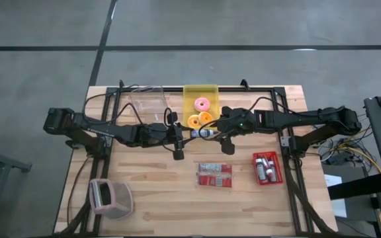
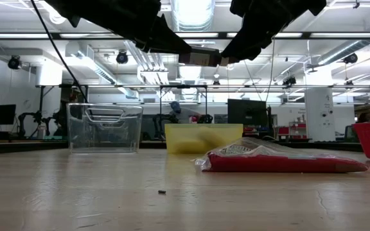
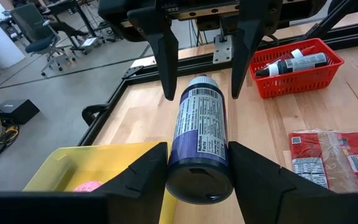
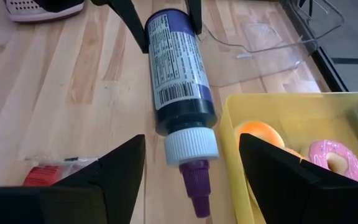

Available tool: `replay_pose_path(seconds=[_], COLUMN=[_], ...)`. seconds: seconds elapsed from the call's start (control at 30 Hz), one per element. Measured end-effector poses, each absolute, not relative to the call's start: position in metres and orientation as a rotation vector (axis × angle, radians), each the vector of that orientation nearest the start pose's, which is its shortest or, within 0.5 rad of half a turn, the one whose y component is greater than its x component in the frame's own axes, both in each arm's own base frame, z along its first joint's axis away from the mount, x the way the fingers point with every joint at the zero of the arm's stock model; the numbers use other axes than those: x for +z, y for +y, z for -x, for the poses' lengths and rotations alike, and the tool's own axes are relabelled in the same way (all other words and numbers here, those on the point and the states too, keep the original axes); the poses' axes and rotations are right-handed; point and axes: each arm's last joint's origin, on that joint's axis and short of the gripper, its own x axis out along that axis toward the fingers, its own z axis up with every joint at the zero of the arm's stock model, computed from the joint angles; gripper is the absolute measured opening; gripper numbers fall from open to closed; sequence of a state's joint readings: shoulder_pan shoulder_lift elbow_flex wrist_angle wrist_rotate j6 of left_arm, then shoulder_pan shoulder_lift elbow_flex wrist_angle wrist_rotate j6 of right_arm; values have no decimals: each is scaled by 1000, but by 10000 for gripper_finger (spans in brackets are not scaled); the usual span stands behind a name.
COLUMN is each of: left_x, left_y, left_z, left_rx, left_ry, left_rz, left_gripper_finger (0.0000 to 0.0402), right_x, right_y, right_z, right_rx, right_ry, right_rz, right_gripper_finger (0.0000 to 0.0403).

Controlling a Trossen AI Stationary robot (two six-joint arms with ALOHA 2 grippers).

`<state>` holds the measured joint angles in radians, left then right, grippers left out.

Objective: Pick & Place Food Item
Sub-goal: Put the violet food coloring bottle into the red bin

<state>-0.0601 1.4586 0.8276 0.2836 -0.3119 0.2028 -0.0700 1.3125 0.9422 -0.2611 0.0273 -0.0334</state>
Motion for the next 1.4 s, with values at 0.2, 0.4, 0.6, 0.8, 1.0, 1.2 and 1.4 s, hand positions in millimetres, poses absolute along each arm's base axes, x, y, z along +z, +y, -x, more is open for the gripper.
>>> replay_pose_path(seconds=[0.2, 0.4, 0.6, 0.8, 1.0, 1.2, 1.4], left_x=[237, 237, 237, 237, 237, 237, 237], left_y=[-10, -10, -10, -10, -10, -10, -10], left_z=[-313, -313, -313, -313, -313, -313, -313], left_rx=[214, 214, 214, 214, 215, 215, 214], left_ry=[367, 367, 367, 367, 367, 368, 368], left_rz=[-264, -264, -264, -264, -264, -265, -265], left_gripper_finger=[161, 161, 161, 161, 161, 161, 161], right_x=[267, 267, 267, 267, 267, 267, 267], right_y=[-20, -20, -21, -21, -20, -20, -20], right_z=[-279, -280, -280, -280, -280, -280, -280], right_rx=[-83, -83, -85, -83, -73, -70, -70], right_ry=[641, 635, 635, 636, 638, 639, 640], right_rz=[22, 22, 20, 26, 56, 58, 58], right_gripper_finger=[237, 225, 211, 182, 149, 116, 111])
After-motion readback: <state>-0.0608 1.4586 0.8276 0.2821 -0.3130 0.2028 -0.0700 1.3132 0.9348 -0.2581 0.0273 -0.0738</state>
